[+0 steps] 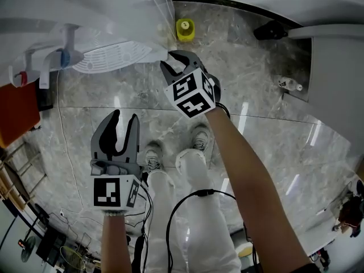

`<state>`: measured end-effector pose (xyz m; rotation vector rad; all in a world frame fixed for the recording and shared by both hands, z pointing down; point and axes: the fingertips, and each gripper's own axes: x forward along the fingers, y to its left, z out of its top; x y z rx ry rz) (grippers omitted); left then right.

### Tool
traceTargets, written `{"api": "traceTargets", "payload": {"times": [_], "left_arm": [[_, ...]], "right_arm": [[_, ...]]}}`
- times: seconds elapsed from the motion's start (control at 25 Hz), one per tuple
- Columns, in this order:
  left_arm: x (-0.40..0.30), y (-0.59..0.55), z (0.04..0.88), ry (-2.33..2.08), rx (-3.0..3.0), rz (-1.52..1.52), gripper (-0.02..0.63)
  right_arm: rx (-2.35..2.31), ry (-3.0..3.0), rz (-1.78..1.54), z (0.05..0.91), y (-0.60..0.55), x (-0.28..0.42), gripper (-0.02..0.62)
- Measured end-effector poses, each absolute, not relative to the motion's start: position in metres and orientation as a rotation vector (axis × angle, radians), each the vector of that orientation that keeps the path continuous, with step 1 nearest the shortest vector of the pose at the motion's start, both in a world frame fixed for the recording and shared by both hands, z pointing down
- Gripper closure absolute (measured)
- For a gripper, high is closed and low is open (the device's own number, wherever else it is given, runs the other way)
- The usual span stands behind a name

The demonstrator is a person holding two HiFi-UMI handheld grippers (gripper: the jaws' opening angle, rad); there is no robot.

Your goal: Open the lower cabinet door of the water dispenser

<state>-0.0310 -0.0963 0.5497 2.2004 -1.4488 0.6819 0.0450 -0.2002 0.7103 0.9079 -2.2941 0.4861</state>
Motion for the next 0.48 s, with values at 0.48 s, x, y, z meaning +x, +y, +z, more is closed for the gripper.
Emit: {"api": "traceTargets", "payload": {"times": [0.48], "left_arm": [[-0.033,-0.089,0.548,-1.432,2.21,0.678,0.449]], "right_arm": [[0.797,-2.305,0.488,0.711,-0.152,0.037,0.486]]}}
